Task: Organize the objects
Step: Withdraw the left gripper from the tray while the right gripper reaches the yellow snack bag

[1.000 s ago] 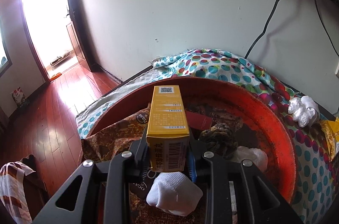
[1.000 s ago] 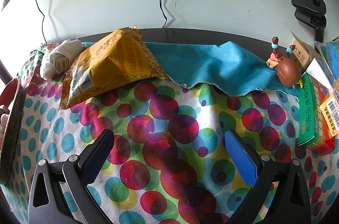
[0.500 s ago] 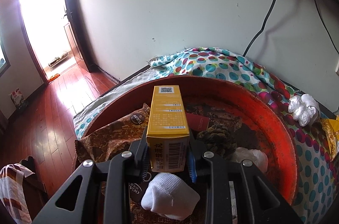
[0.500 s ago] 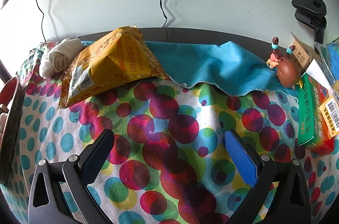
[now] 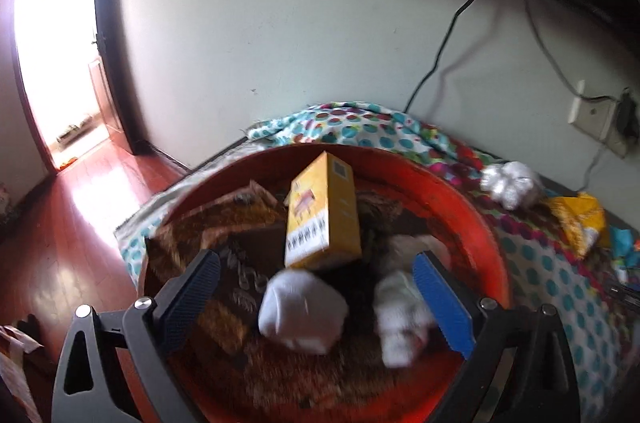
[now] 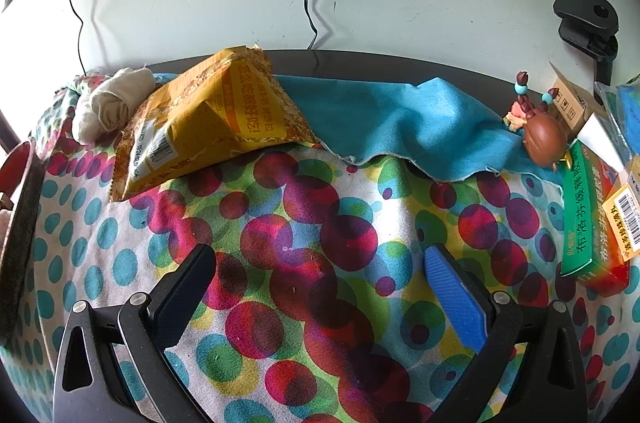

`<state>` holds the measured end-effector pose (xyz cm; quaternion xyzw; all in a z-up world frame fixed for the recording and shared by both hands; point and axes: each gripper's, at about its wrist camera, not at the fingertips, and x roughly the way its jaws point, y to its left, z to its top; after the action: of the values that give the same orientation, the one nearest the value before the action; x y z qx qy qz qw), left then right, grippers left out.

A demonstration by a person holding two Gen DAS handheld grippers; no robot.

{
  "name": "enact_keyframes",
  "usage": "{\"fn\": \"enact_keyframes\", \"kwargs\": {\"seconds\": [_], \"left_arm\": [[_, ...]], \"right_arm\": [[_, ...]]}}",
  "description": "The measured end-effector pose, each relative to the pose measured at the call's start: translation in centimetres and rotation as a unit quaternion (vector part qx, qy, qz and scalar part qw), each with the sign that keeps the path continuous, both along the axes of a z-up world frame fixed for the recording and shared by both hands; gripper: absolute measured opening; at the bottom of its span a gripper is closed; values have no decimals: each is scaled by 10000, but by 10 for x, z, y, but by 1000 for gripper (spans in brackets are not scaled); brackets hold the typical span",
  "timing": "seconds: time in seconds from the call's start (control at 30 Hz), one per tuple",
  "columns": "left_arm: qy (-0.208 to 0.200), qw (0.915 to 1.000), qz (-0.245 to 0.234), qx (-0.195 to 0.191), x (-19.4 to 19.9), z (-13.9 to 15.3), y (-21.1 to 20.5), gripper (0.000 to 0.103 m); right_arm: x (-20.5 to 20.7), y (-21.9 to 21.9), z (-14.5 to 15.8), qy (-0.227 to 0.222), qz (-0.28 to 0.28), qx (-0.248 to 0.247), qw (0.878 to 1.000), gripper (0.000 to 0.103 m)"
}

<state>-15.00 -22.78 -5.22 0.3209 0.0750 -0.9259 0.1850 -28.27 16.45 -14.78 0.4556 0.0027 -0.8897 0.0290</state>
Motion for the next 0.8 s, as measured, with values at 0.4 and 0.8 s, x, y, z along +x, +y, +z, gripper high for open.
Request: {"fn": "enact_keyframes", "kwargs": {"seconds": [0.4,0.8], "left_arm": [[236,9961,-784,337,67,-24,41,100],[53,9939,-1001,464,65,-42,54,100]], "right_arm": [[-31,-72,32,174,671,721,9950,103],[-74,-57,25,-240,446,-30,9987,103]]}}
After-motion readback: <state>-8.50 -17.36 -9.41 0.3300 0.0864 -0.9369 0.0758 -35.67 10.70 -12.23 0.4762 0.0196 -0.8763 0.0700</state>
